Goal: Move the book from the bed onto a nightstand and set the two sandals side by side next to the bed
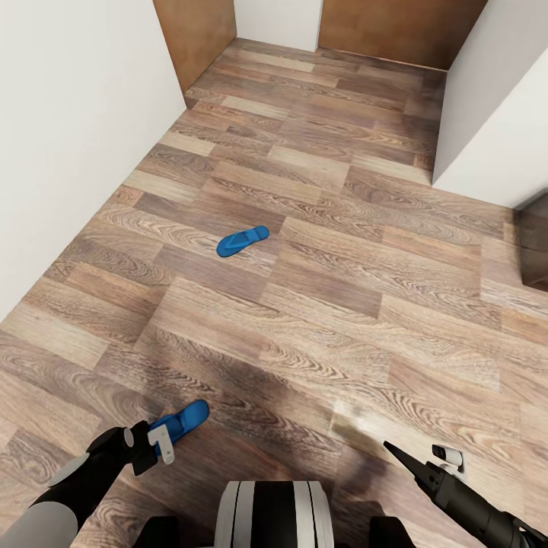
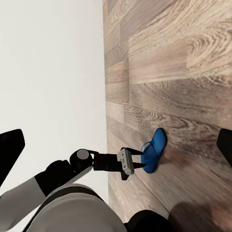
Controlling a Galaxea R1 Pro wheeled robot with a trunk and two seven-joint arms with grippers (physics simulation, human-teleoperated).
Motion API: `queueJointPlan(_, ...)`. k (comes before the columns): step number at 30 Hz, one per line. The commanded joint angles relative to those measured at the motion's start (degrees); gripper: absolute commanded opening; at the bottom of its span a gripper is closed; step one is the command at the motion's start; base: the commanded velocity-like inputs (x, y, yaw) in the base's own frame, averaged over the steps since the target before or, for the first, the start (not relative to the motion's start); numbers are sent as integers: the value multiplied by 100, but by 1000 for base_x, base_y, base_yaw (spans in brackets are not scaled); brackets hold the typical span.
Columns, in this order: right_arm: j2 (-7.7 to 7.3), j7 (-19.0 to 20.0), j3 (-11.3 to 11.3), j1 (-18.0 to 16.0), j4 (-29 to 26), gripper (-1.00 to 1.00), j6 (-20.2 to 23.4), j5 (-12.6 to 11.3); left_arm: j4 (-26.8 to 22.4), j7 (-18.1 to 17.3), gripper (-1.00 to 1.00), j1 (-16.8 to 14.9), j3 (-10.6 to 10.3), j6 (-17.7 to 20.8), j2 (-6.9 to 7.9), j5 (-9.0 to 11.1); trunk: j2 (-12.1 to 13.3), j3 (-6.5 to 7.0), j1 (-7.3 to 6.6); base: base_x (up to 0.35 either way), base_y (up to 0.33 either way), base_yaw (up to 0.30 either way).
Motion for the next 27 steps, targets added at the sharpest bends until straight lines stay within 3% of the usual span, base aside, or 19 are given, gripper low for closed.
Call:
queueJointPlan(1, -1, 11, -1, -1, 0, 100, 57, -17, -12, -26, -100, 0, -22, 28, 5, -18, -1, -3, -1, 0, 0, 0)
queueJointPlan(18, -1, 11, -1, -1, -1, 100, 57, -17, -12, -19, -100, 0, -29, 21, 9, -18, -1, -3, -1, 0, 0, 0)
queueJointPlan(27, -1, 11, -1, -1, -2, 100, 57, -17, -12, -25, -100, 0, -23, 45, 12, -26, 11, 196, -24, 0, 0, 0)
